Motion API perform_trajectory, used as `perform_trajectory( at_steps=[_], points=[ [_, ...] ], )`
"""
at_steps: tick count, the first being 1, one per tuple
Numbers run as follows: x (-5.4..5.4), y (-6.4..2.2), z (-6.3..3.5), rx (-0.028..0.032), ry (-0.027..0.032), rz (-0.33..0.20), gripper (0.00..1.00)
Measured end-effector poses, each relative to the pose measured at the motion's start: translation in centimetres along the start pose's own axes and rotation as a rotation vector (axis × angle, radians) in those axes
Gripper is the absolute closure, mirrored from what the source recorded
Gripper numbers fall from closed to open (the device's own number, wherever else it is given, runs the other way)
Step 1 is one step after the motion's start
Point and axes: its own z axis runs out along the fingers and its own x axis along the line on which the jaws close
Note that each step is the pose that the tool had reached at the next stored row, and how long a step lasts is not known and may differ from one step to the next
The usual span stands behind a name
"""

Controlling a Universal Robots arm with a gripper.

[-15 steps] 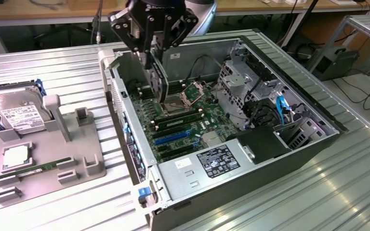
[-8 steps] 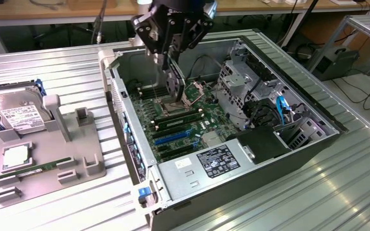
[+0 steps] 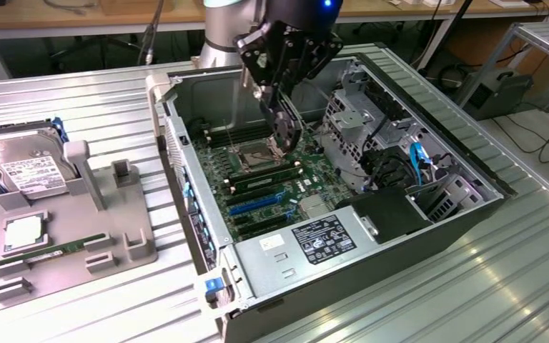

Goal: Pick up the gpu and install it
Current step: 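Pick up the gpu and move the gpu toward the slot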

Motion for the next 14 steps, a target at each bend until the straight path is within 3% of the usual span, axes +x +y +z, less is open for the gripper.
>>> perform_trajectory(
  at_steps=[6, 14],
  points=[
    [-3.2, -0.16, 1.23, -0.0001, 0.0035, 0.000, 0.74],
    [-3.5, -0.17, 1.27, 0.0000, 0.0089, 0.001, 0.74]
  ],
)
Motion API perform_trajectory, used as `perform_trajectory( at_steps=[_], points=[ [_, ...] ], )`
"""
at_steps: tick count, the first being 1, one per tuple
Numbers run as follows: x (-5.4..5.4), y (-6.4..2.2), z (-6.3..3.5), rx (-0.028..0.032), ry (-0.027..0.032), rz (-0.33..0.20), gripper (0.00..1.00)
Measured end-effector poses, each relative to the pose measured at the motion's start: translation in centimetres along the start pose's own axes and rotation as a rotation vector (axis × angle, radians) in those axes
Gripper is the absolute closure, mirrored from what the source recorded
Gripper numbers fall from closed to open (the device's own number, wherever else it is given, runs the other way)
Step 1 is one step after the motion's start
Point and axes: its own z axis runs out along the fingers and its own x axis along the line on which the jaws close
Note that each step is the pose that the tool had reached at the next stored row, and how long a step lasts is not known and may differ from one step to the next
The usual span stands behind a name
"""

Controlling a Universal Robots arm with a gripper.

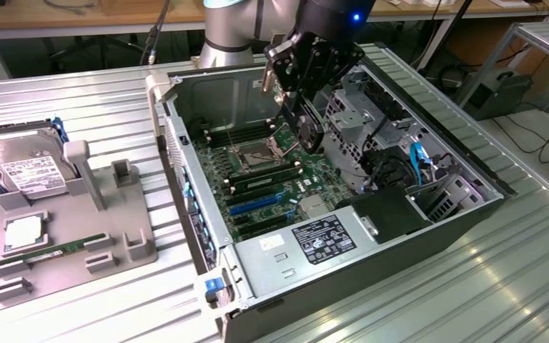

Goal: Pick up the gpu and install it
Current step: 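Pick up the gpu and move the gpu toward the slot, then insert the gpu into the slot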

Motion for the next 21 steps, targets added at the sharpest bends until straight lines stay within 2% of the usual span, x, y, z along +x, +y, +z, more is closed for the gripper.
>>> perform_trajectory(
  at_steps=[17, 21],
  points=[
    [-0.01, 0.00, 0.00, -0.0001, 0.0062, 0.001, 0.74],
    [-0.01, 0.00, 0.05, 0.0009, 0.0142, -0.076, 0.74]
  ],
)
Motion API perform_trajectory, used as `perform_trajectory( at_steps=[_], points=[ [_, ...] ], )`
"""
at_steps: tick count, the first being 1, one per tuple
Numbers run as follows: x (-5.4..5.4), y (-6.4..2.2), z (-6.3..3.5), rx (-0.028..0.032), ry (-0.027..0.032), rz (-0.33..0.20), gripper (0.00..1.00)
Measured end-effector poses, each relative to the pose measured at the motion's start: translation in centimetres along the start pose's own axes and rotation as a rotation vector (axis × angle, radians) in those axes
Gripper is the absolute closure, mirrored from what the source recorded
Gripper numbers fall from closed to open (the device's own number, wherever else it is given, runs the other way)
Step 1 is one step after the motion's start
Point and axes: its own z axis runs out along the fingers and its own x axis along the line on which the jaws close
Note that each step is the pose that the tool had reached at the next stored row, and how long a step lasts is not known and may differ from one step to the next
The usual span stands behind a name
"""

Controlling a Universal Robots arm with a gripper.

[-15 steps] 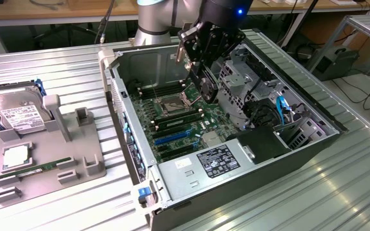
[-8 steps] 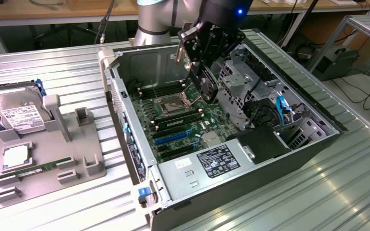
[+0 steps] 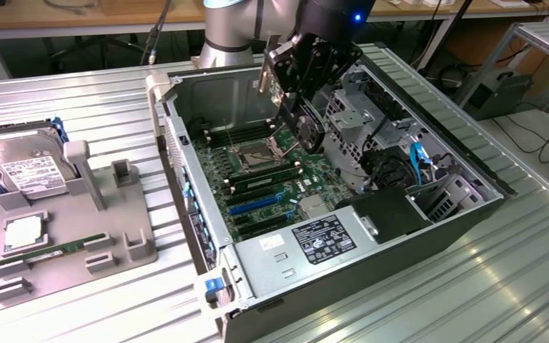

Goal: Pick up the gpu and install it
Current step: 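Insert the gpu into the slot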

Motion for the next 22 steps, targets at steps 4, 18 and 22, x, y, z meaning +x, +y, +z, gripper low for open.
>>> perform_trajectory(
  at_steps=[4, 18, 22],
  points=[
    [0.00, -0.01, 0.08, 0.0017, 0.0096, -0.093, 0.74],
    [-0.01, -0.05, 0.49, 0.0078, 0.0442, -0.429, 0.74],
    [-0.01, -0.07, 0.67, 0.0100, 0.0553, -0.542, 0.74]
  ],
)
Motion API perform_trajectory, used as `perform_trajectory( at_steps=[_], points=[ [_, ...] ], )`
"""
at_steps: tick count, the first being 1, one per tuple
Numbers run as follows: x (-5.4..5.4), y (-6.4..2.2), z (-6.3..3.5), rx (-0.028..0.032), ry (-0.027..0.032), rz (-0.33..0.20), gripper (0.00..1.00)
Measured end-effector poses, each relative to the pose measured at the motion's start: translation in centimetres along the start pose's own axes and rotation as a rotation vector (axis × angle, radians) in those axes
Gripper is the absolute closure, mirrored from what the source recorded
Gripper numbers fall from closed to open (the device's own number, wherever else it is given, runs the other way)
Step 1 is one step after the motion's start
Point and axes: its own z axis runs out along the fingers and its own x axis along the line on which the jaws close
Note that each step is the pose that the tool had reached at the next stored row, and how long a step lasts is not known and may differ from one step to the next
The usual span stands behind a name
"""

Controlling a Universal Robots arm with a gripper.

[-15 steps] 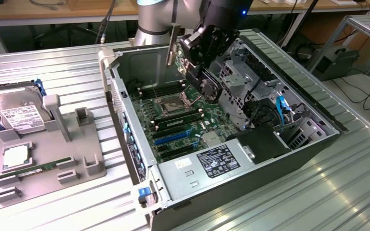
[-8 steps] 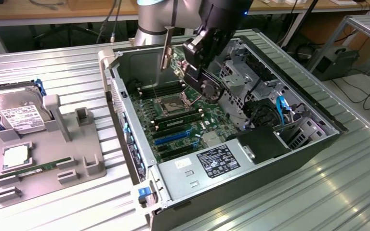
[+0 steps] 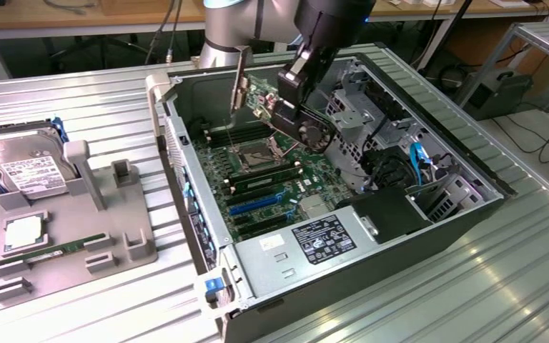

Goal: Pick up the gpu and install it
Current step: 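Insert the gpu into the slot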

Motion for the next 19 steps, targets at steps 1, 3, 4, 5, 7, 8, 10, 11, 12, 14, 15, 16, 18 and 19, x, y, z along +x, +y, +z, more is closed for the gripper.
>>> perform_trajectory(
  at_steps=[1, 3, 4, 5, 7, 8, 10, 11, 12, 14, 15, 16, 18, 19],
  points=[
    [0.0, 0.00, 0.04, 0.0004, 0.0020, -0.020, 0.74],
    [0.0, -0.01, 0.11, 0.0013, 0.0062, -0.062, 0.74],
    [0.0, -0.02, 0.15, 0.0017, 0.0079, -0.081, 0.74],
    [0.0, -0.02, 0.20, 0.0021, 0.0096, -0.099, 0.74],
    [0.0, -0.03, 0.34, 0.0033, 0.0138, -0.144, 0.74],
    [0.0, -0.04, 0.40, 0.0039, 0.0157, -0.164, 0.74],
    [0.0, -0.06, 0.56, 0.0049, 0.0196, -0.207, 0.74],
    [0.0, -0.07, 0.64, 0.0053, 0.0216, -0.227, 0.74],
    [0.0, -0.07, 0.74, 0.0058, 0.0239, -0.251, 0.74],
    [0.0, -0.09, 0.88, 0.0064, 0.0274, -0.286, 0.74],
    [0.0, -0.10, 0.97, 0.0068, 0.0294, -0.306, 0.74],
    [0.0, -0.11, 1.08, 0.0072, 0.0318, -0.329, 0.74],
    [0.0, -0.13, 1.24, 0.0077, 0.0351, -0.362, 0.74],
    [0.0, -0.15, 1.46, 0.0084, 0.0391, -0.402, 0.74]
  ],
)
